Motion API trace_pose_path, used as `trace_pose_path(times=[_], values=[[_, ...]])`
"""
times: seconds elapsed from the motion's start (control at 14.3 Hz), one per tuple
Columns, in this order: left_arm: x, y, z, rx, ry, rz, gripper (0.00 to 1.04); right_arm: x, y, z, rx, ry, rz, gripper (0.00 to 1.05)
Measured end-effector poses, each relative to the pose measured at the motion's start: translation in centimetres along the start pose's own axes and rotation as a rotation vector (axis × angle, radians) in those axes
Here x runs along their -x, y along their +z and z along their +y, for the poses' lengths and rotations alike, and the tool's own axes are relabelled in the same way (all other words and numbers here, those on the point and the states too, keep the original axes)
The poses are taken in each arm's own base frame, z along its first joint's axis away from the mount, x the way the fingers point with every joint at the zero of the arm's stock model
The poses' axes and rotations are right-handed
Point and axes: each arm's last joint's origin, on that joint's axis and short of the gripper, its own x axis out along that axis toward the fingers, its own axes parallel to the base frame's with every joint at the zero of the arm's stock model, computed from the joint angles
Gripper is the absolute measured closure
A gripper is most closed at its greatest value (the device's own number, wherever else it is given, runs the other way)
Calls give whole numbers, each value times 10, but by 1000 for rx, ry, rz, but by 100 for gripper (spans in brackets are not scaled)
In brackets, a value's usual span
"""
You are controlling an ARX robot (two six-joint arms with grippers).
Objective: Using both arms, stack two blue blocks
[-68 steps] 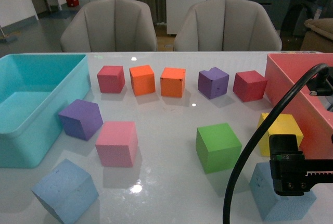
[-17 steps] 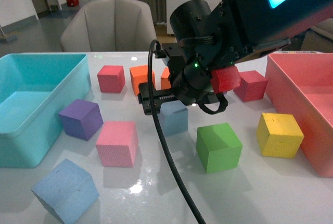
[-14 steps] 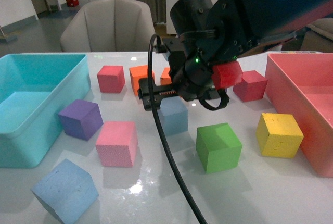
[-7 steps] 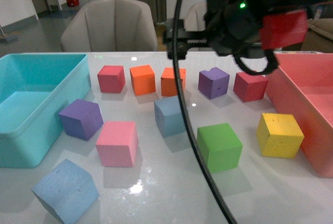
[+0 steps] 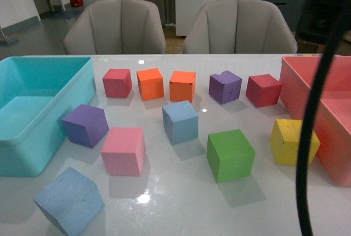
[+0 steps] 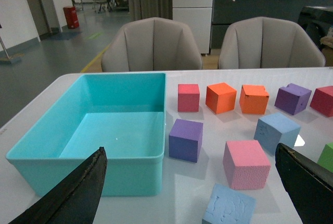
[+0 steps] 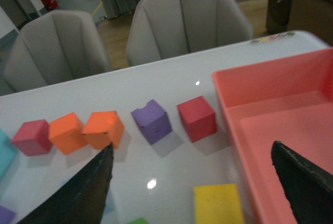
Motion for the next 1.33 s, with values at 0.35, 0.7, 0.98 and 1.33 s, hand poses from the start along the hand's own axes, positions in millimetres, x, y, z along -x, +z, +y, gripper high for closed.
trace_pose_path(times=[0.35,0.7,0.98,1.33], values=[[0,0,0,0,0,0,7,112,-47,-81,207,1,-204,77],[0,0,0,0,0,0,7,138,-57,-99,221,16,-247,103],[0,0,0,0,0,0,7,139,-66,-101,222,13,-233,103],[0,0,0,0,0,0,7,151,-65,-101,221,16,-256,103]])
